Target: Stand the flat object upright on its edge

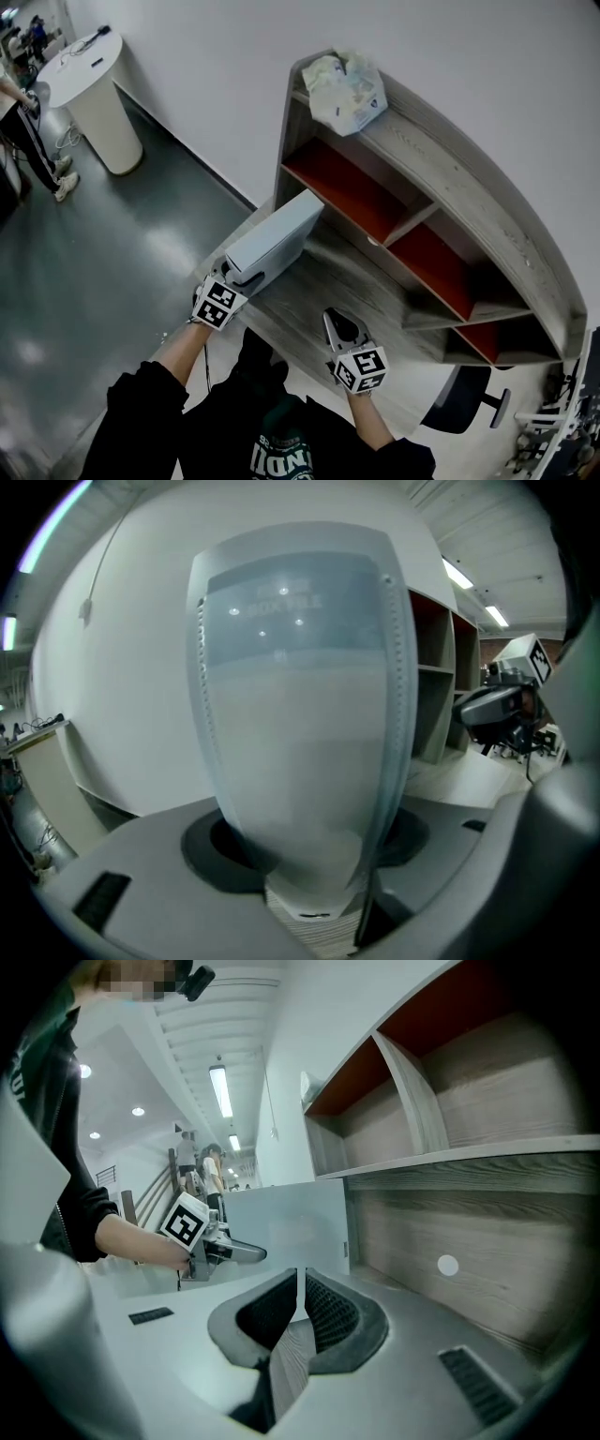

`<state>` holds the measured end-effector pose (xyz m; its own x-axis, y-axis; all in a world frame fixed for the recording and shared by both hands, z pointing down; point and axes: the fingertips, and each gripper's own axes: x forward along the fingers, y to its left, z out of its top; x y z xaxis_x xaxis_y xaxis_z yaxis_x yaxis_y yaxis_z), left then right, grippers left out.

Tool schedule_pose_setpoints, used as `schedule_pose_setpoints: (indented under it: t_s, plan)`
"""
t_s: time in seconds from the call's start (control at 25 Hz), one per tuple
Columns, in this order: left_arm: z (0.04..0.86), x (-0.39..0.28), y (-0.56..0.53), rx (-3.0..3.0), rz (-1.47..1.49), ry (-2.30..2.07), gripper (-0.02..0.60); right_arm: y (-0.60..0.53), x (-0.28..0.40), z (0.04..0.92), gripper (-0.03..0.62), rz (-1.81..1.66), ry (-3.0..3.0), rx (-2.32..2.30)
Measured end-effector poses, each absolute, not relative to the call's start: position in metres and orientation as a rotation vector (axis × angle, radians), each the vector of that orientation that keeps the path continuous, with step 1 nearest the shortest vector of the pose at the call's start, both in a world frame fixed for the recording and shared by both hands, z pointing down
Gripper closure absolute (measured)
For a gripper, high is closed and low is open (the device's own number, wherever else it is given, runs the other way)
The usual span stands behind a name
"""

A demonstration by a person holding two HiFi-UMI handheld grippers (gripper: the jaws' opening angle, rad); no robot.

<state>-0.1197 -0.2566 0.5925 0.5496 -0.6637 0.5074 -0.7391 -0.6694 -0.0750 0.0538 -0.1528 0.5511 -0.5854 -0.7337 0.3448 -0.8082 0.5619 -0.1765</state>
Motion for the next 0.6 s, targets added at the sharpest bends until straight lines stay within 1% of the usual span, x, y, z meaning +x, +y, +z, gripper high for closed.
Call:
schedule_pose_setpoints:
  t_s: [0.6]
  plan:
    - [0.587, -0.133, -0.311, 2.569, 0.712, -1.336, 0.307, -0.163, 0.035, 0.547, 0.543, 0.436, -2.589, 1.227]
